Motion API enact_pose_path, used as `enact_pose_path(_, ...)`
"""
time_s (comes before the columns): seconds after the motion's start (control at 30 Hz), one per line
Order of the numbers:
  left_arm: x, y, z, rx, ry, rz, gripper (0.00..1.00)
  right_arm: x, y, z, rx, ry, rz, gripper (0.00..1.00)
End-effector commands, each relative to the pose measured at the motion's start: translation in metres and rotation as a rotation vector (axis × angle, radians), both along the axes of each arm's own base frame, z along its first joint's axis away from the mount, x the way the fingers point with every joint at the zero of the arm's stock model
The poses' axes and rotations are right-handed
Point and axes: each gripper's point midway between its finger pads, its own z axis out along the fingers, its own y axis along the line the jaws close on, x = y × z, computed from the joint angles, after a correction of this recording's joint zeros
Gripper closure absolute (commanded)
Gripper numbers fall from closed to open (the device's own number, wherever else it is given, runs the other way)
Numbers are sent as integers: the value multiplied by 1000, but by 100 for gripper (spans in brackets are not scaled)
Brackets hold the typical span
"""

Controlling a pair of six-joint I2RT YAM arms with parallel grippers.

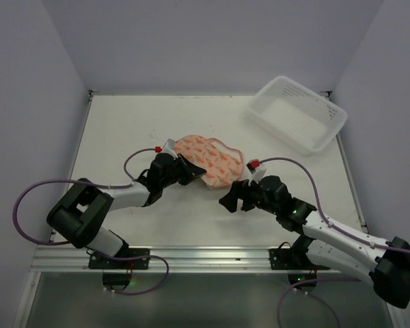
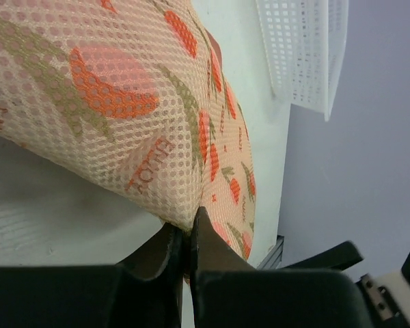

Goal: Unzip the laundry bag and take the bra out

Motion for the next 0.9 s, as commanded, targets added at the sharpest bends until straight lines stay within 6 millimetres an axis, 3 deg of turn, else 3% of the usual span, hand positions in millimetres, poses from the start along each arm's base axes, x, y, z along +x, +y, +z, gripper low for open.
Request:
enact_pose_path(0.0,7,-1,18,22,71,64,100,4,28,15,15,-72,22,15)
enact_pose_path(0.03,11,-5,28,20,64,68,100,5,31,14,8,-77,19,19)
enact_pose_path(0.23,9,-4,31,52,164,98,100,18,53,13,-63,-122,19,33)
enact_pose_path(0.6,1,-10,36,35,262,98,100,50,82,28,-114,-236,-8,40)
enact_pose_path(0.8,6,-12,48,16,244,113,100,55,91,23,-133,-226,-2,44)
enact_pose_path(0.87,1,-10,43,37,268,107,100,56,90,23,-136,-227,-8,46)
